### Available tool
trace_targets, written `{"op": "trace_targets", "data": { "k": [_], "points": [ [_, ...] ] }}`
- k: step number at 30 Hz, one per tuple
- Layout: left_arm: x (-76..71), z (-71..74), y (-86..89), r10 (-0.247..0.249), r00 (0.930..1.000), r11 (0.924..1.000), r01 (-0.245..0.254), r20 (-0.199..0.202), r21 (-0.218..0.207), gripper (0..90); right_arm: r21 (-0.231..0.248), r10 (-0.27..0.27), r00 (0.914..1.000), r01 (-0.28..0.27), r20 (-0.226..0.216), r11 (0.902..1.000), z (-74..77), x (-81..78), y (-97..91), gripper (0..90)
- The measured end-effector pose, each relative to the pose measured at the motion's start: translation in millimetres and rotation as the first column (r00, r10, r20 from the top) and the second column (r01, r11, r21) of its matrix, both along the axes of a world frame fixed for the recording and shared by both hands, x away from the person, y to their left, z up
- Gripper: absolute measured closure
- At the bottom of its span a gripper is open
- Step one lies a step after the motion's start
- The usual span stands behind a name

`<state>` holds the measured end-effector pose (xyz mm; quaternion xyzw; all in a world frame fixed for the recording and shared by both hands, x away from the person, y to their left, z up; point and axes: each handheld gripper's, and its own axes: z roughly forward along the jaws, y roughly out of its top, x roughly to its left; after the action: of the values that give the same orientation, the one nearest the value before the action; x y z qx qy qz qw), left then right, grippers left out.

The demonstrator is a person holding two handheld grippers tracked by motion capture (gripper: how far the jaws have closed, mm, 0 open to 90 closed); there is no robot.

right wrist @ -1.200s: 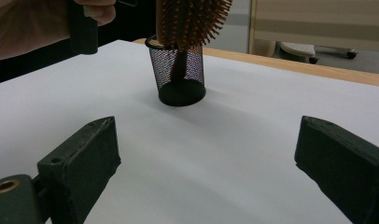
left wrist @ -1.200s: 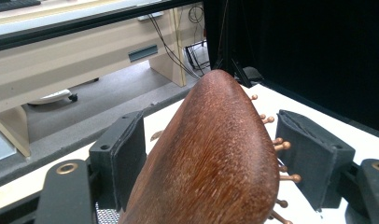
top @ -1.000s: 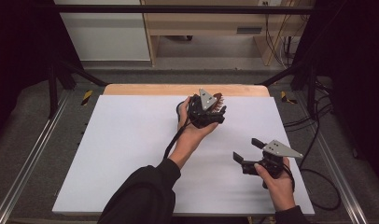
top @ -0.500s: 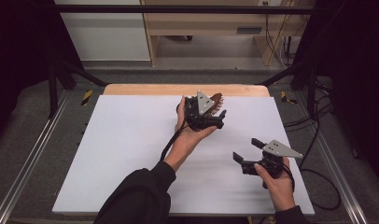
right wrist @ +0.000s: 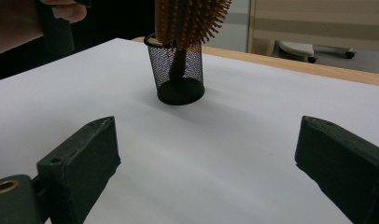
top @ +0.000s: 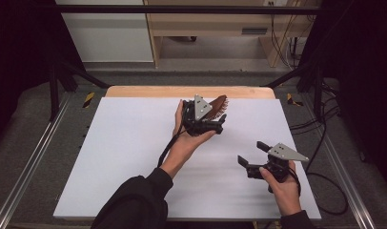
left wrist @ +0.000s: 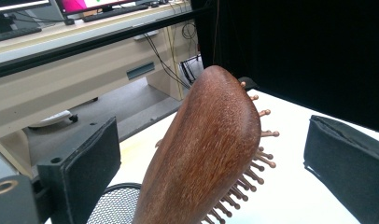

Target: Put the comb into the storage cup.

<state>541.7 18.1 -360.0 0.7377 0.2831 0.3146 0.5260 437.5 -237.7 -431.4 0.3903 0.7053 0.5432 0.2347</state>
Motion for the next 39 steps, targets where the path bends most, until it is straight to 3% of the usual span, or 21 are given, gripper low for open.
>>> {"op": "trace_targets", "data": {
  "k": [18,31,39],
  "points": [
    [-5.4,4.1,16.4,0.001,0.9999,0.9998,-0.001,0.014,-0.021,3.5,-0.006,-0.001,1.0000,0.001,0.000,1.0000,-0.5,0.3,0.4,6.5],
    [-12.3,-1.8,23.4,-0.016,0.9999,0.9997,0.016,0.007,-0.017,3.5,-0.006,-0.003,1.0000,0.003,-0.001,1.0000,-0.5,0.3,0.3,6.5],
    [-19.8,-1.4,41.4,-0.018,0.9997,0.9997,0.018,0.015,-0.016,3.3,-0.007,-0.004,1.0000,0.004,-0.001,1.0000,-0.6,0.3,0.4,6.4]
  ]
}}
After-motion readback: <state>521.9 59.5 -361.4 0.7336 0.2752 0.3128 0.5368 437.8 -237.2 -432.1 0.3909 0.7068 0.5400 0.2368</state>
